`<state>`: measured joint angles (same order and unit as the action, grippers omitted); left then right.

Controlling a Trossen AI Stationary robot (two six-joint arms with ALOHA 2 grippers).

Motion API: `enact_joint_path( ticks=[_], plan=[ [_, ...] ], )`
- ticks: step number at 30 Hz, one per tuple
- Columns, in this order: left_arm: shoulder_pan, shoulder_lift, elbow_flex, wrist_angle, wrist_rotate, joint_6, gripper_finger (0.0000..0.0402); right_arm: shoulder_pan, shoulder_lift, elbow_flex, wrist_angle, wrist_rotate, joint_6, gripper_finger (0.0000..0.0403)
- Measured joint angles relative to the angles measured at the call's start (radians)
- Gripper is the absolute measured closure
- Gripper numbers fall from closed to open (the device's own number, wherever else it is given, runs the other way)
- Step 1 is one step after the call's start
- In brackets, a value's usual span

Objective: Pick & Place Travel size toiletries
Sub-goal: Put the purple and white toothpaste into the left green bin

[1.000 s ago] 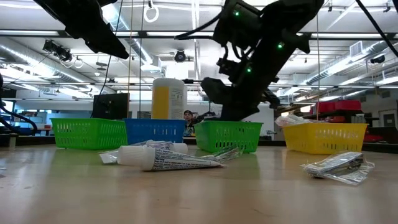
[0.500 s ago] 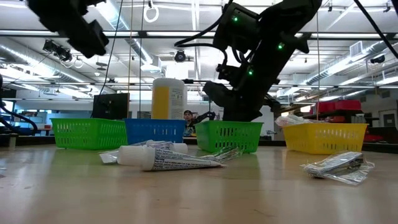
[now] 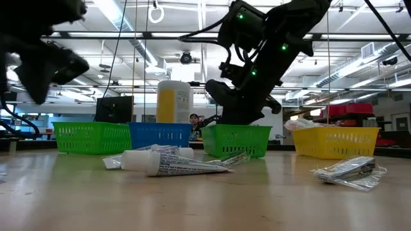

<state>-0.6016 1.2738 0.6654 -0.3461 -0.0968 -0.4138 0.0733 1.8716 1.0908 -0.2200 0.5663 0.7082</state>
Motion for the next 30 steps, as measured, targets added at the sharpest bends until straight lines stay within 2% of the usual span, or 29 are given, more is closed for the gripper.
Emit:
enact_joint_path(
  ticks=[6,12,18,22,30],
  plan=[
    [-0.043,0.106,0.0,0.08,0.087,0.012,0.0233,0.008,-0.064,0.0,0.044,-0.002,-0.141,0.0272],
    [-0.049,0.154,0.0,0.078,0.053,0.059,0.0233,0.011,-0.13,0.0,0.075,-0.071,-0.242,0.0237],
    [-0.049,0.155,0.0,0.073,0.037,0.066,0.0233,0.019,-0.133,0.0,0.127,-0.07,-0.249,0.0202],
    [-0.054,0.154,0.0,0.072,0.086,0.107,0.0233,0.022,-0.132,0.0,0.13,-0.067,-0.246,0.0199],
    [-0.054,0.18,0.0,0.072,0.086,0.125,0.021,0.022,-0.132,0.0,0.129,-0.07,-0.246,0.0199]
  ],
)
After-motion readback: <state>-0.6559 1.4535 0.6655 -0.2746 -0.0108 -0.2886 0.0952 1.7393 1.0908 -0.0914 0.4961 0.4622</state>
